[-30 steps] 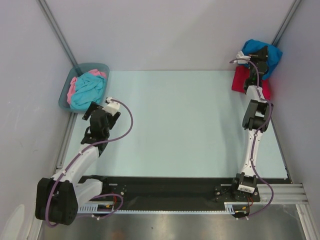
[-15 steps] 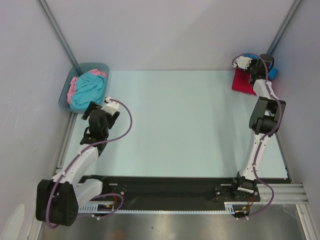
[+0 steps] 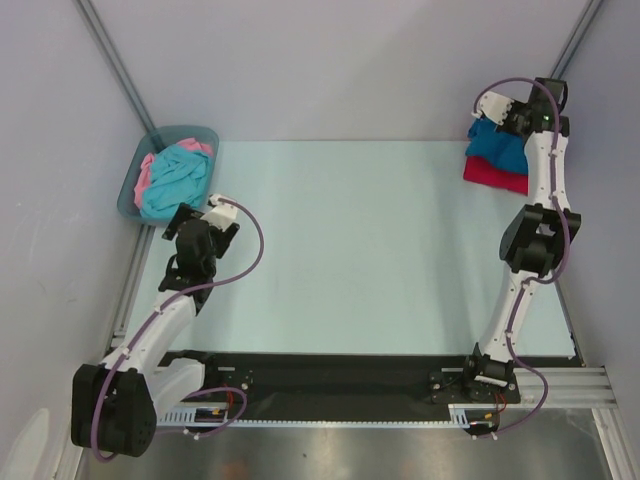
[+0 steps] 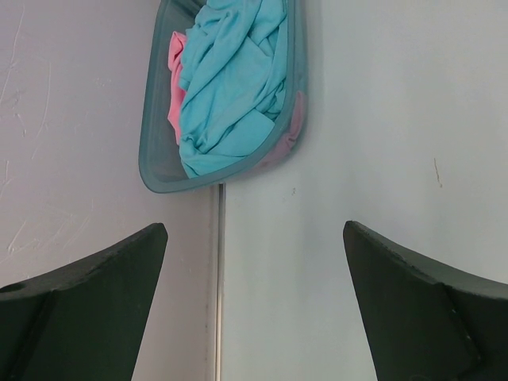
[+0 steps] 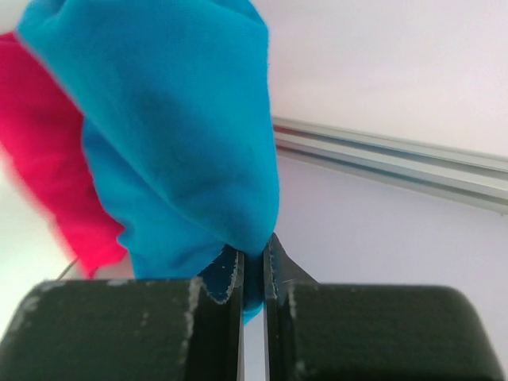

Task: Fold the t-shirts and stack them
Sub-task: Neatly place the folded tshirt to the corner

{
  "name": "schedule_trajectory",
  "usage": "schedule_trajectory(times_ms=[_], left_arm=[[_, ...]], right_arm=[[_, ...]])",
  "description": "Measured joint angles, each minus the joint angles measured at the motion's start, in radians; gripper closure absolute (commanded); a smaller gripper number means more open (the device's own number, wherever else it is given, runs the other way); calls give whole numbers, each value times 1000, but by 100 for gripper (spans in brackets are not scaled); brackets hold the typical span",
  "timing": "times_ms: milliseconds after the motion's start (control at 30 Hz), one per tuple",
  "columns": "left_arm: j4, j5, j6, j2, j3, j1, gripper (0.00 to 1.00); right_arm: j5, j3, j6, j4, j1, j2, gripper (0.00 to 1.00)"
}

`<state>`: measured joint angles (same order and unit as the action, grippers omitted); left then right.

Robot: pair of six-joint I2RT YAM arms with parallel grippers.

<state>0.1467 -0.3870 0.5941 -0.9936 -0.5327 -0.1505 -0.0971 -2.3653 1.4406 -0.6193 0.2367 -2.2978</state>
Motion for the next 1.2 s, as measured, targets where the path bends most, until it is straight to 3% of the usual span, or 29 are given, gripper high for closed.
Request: schedule_trajectory(times_ms=[200, 400, 533, 767, 833, 1000, 1067, 1200], left_arm=[[0, 5, 0, 6, 0, 0, 0], [0, 6, 0, 8, 0, 0, 0], [0, 6, 0, 5, 0, 0, 0], [1, 1, 0, -14, 1, 1, 0], [1, 0, 0, -14, 2, 1, 0], [2, 1, 1, -11, 3, 2, 0], [2, 2, 1, -3, 8, 2, 0], [1, 6, 2, 21, 16, 3, 0]], right_arm=[[-55, -15, 0, -250, -3, 93, 100], [-64, -22, -8, -280, -4, 96, 100], [-43, -85, -12, -137, -3, 49, 100], [4, -139, -37, 383, -3, -68, 100], [2, -29, -21, 484, -3, -34, 100], [4, 477, 61, 634, -6, 116, 100], [12, 620, 63, 594, -6, 92, 100], [21, 716, 57, 510, -5, 32, 100]])
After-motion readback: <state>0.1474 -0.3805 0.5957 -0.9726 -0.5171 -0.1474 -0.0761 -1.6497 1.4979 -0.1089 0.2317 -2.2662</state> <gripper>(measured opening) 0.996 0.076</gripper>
